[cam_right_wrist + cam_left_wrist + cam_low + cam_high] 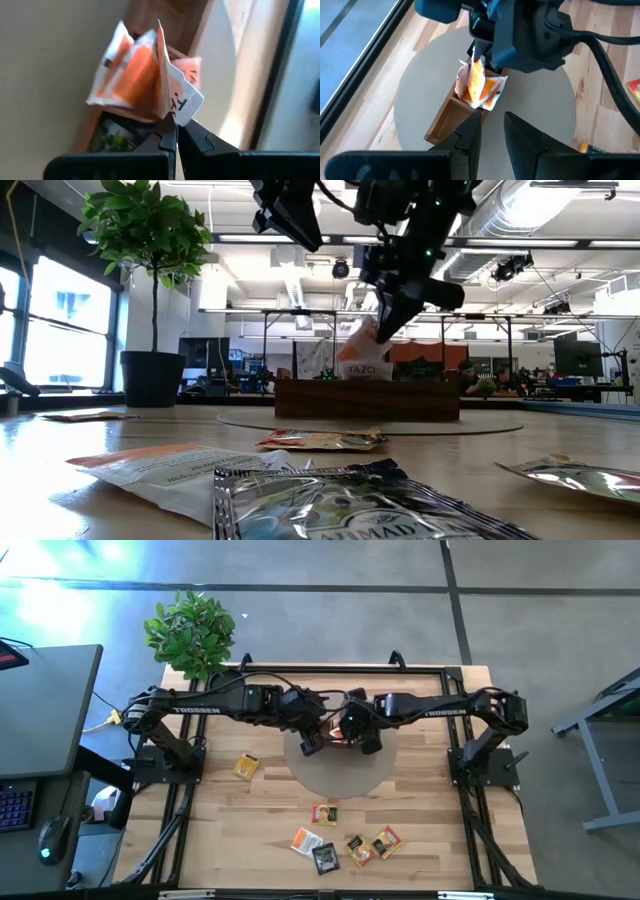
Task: Pick & Place Tea
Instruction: Put the white tea bag into the middle section of the wooden organizer
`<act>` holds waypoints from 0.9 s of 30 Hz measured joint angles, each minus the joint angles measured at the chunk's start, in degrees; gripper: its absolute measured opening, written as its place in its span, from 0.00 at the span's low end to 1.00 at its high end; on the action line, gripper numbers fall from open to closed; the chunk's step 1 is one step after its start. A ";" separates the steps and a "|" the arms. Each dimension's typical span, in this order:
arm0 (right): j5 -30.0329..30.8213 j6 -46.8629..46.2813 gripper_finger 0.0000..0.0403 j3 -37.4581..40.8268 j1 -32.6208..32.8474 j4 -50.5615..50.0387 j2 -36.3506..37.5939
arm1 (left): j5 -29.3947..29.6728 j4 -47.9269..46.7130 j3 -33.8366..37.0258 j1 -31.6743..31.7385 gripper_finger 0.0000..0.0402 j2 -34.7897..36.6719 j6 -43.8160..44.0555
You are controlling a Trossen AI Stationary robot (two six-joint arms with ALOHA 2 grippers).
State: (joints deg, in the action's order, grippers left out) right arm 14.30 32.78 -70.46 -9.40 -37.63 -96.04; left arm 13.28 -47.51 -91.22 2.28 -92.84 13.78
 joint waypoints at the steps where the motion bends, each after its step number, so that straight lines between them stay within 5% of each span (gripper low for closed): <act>1: -1.29 -0.82 0.00 0.00 -0.29 -0.07 -0.10 | 0.00 -0.04 0.00 0.00 0.21 0.00 0.00; 4: -4.71 -1.57 0.00 0.02 -0.75 -1.04 -0.78 | -0.02 -0.26 0.00 0.00 0.21 0.00 0.00; 19: 1.87 -4.33 0.01 0.11 -2.65 -0.70 -2.74 | -0.04 -0.35 0.00 0.00 0.21 0.00 -0.59; 27: 1.65 -4.01 0.12 0.11 -2.65 -0.23 -2.74 | -0.20 -0.48 0.00 -0.02 0.21 0.00 -0.63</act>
State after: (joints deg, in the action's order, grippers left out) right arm 15.95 28.77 -70.35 -12.05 -37.87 -98.78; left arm 13.08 -47.99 -91.22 2.26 -92.84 13.15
